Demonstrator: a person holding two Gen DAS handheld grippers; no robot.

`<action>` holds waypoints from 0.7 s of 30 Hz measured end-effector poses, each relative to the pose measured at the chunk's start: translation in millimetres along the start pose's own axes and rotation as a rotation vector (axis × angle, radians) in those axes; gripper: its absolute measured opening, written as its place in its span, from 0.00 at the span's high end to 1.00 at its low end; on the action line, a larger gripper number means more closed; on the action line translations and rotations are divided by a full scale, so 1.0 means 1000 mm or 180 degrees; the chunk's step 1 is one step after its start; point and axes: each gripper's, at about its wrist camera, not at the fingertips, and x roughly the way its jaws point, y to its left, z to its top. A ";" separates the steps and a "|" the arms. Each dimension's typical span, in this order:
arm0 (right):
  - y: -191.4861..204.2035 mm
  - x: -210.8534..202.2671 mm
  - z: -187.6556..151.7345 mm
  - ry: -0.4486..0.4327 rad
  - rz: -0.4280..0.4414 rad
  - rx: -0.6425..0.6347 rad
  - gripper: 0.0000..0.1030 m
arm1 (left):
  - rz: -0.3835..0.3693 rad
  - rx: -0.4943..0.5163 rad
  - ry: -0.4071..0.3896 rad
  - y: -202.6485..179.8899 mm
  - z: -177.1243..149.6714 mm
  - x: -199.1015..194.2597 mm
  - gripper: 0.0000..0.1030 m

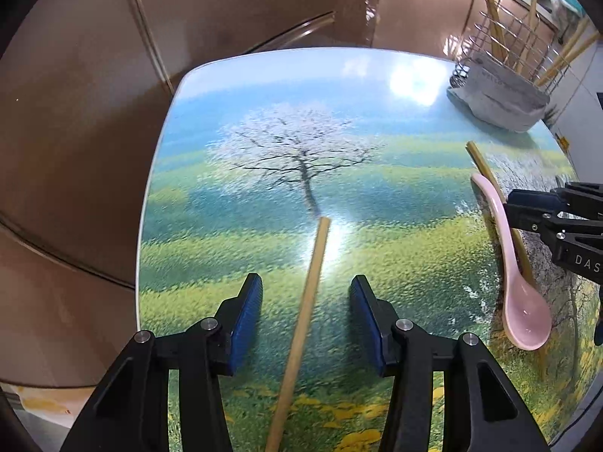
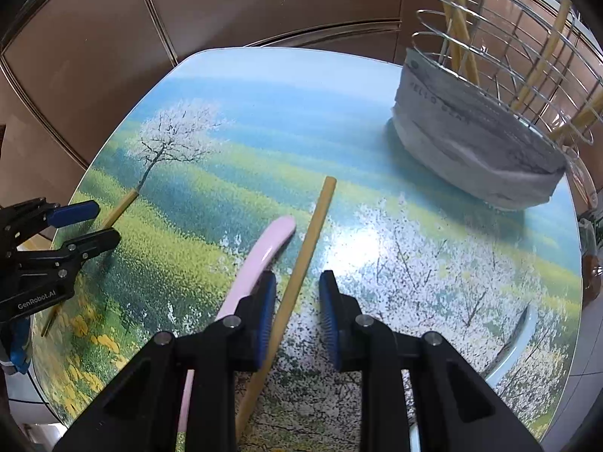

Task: Organize utensils
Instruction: 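Close the left gripper on a bamboo chopstick while the right gripper grasps another chopstick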

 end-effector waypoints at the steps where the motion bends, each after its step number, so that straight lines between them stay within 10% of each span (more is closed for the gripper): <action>1: 0.001 0.000 0.001 0.0015 -0.0016 -0.0014 0.80 | -0.0010 0.0014 0.0029 -0.001 0.002 0.001 0.54; 21: 0.001 0.018 0.030 0.0368 -0.0021 -0.0202 0.87 | -0.0065 -0.0203 0.0358 -0.006 0.045 0.018 0.91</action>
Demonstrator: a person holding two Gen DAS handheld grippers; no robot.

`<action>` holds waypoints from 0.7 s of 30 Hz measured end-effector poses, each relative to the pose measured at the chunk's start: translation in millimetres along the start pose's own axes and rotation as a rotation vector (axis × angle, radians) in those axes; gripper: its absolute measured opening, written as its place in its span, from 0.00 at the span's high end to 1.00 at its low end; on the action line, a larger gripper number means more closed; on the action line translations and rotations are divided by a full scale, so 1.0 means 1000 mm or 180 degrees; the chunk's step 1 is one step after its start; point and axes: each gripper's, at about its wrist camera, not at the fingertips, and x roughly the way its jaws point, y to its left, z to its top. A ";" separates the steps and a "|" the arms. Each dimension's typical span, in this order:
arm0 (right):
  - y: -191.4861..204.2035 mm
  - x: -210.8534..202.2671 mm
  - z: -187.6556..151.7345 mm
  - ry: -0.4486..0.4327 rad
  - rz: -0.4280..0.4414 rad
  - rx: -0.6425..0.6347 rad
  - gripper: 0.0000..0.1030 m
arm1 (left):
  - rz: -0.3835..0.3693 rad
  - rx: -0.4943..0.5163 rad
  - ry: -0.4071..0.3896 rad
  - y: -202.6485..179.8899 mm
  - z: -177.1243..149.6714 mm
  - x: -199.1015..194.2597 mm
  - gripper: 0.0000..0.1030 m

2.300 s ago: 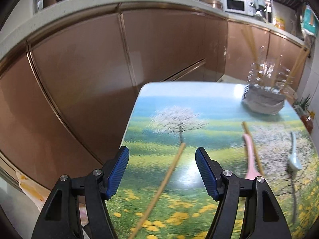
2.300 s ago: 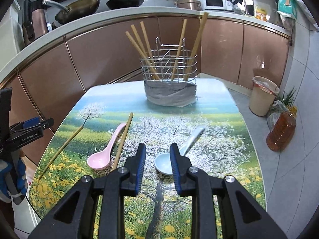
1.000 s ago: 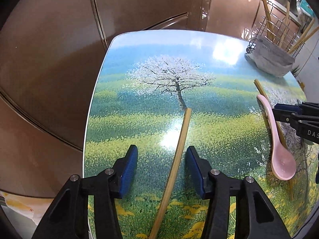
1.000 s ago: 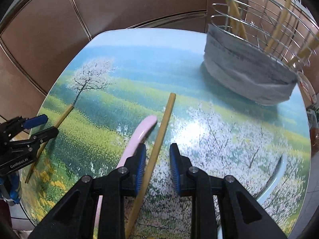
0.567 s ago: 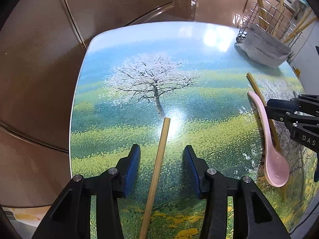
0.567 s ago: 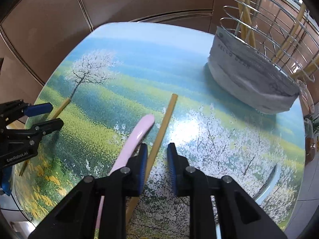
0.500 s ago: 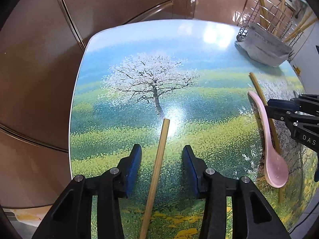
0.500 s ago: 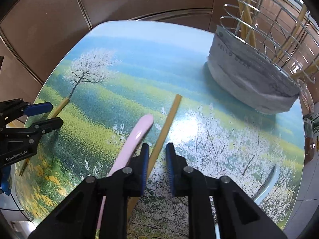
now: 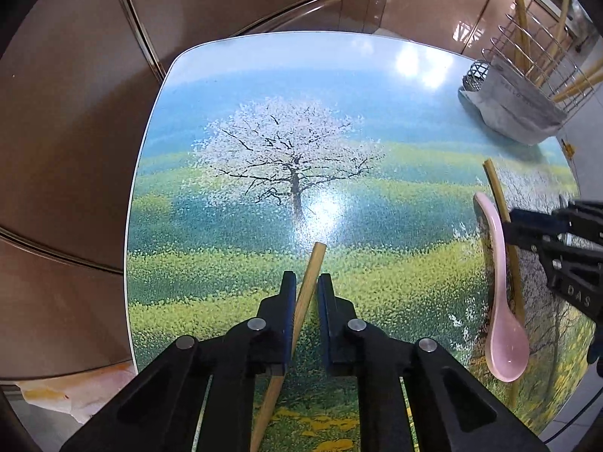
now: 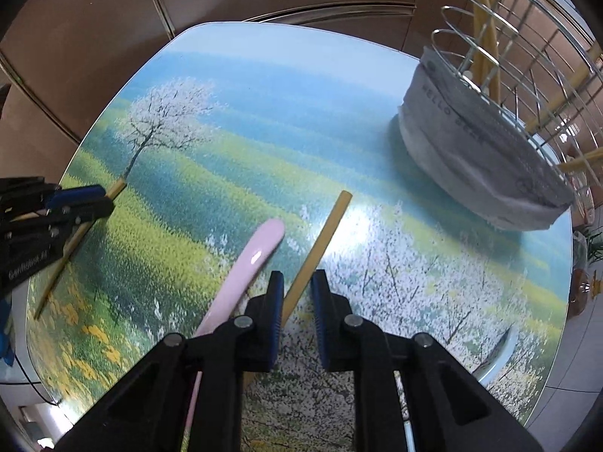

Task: Organize utensils
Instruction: 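Close the left gripper on a bamboo chopstick while the right gripper grasps another chopstick, then lift the chopstick with the left gripper while the right gripper carries its chopstick toward the wire holder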

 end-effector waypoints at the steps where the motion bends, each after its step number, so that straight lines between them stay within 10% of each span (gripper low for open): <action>1: 0.000 -0.001 -0.003 0.0002 0.0017 -0.0012 0.88 | 0.0002 -0.0015 0.0002 0.000 0.000 0.000 0.91; 21: -0.003 -0.041 -0.074 -0.0642 0.0365 0.0183 0.94 | -0.0204 -0.0454 -0.0473 0.005 -0.044 -0.030 0.94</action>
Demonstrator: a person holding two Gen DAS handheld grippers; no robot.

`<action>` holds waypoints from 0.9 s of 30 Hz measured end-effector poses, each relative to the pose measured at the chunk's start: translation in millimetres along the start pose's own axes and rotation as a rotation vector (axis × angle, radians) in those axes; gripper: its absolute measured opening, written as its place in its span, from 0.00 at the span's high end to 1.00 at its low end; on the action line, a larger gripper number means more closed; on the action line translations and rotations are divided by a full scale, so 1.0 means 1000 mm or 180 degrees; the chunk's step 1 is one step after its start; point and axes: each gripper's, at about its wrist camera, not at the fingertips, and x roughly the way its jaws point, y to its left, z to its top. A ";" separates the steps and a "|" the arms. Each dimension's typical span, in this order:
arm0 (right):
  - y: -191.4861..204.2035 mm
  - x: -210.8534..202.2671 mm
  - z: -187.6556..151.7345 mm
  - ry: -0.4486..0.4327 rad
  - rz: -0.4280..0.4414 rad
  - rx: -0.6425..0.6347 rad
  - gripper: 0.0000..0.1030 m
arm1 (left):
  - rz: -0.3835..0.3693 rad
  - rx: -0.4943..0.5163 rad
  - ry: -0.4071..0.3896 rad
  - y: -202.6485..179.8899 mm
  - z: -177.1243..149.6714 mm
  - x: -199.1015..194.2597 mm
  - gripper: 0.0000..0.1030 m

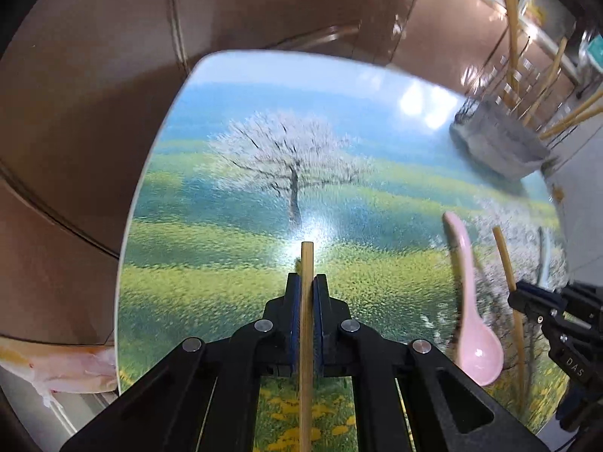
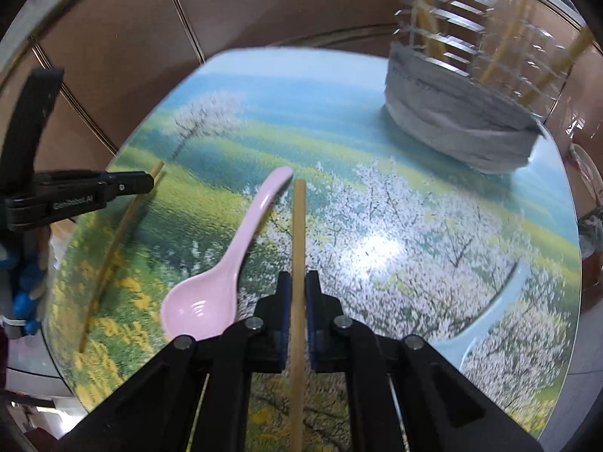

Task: Organize utensils
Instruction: 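Lift the chopstick with the left gripper while the right gripper carries its chopstick toward the wire holder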

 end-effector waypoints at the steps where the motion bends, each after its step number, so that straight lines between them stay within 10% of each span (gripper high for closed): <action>1: -0.001 -0.007 -0.005 -0.0063 0.0034 0.0014 0.93 | -0.0015 -0.0022 -0.0052 0.002 -0.002 -0.007 0.94; 27: 0.019 -0.188 -0.012 -0.1674 0.0288 -0.0064 0.94 | -0.0456 0.0268 -0.1434 -0.057 -0.007 -0.178 0.94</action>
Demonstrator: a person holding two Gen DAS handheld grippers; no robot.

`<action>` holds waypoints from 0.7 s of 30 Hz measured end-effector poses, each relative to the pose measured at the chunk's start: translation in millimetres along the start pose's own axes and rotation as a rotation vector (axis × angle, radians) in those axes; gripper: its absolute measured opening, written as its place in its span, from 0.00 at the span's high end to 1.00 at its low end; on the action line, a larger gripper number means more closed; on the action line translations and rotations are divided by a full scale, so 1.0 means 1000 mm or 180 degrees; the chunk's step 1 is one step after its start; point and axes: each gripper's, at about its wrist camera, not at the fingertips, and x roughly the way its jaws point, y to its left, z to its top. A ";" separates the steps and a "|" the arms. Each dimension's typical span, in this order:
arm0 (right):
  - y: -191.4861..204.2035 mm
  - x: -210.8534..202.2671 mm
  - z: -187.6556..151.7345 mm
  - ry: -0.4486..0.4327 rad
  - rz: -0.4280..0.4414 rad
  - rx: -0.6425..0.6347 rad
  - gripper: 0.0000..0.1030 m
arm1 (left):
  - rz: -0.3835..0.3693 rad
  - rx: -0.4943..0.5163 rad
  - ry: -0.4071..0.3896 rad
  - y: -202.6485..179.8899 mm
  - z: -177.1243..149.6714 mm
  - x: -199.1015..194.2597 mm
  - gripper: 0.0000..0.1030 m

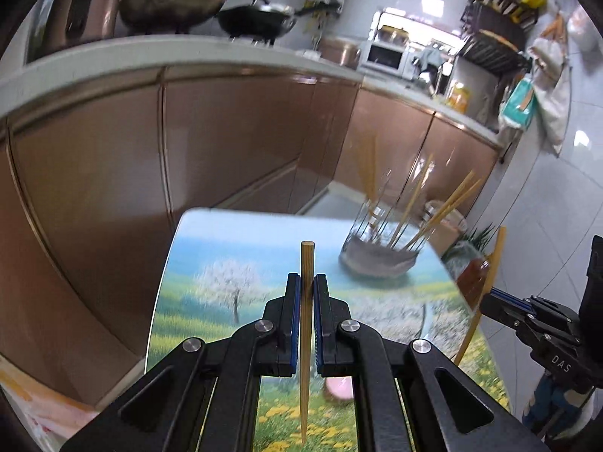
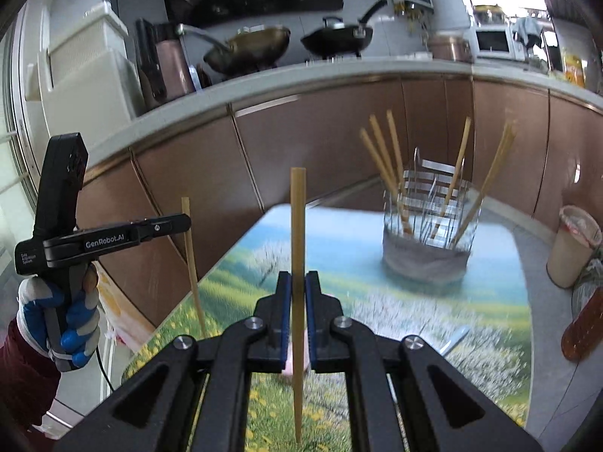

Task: Organize utensils
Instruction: 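Lift the chopstick with the left gripper while the right gripper carries its chopstick toward the wire holder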

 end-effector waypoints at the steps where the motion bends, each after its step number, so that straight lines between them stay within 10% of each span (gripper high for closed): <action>1: 0.000 -0.004 0.007 -0.0053 -0.0017 -0.0016 0.94 | -0.0027 0.0018 -0.0043 -0.003 0.007 -0.003 0.94; 21: -0.053 -0.017 0.159 -0.0952 -0.0608 -0.0120 0.94 | -0.0520 0.0283 -0.0938 -0.098 0.185 0.010 0.94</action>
